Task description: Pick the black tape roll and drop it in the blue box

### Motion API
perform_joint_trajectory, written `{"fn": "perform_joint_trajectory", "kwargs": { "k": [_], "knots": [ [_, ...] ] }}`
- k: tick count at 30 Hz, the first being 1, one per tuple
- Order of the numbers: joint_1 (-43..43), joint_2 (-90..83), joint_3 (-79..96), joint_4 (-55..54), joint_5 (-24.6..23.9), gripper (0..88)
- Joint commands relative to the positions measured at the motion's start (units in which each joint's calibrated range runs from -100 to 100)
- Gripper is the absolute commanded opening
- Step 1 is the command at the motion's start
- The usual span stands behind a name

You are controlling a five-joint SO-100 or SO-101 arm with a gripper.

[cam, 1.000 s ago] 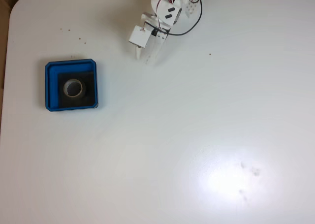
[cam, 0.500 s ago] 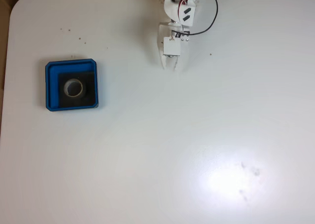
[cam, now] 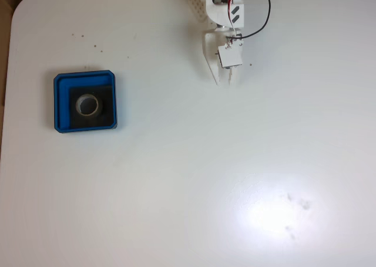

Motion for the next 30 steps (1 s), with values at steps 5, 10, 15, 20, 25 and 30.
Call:
{"fn": "perform_joint_trajectory", "kwargs": {
  "k": [5, 10, 15, 20, 25, 30],
  "knots": [
    [0.31, -0.44, 0.81, -0.35, -0.12, 7.0],
    [0.31, -0.44, 0.81, -0.35, -0.12, 1.9],
    [0.21, -0.44, 0.81, -0.35, -0.03, 2.0],
    [0.21, -0.44, 0.81, -0.35, 0.06, 2.1],
    [0.21, -0.44, 0.81, -0.44, 0.06, 2.1],
    [0.21, -0.44, 0.81, -0.44, 0.06, 2.1]
  ]
}}
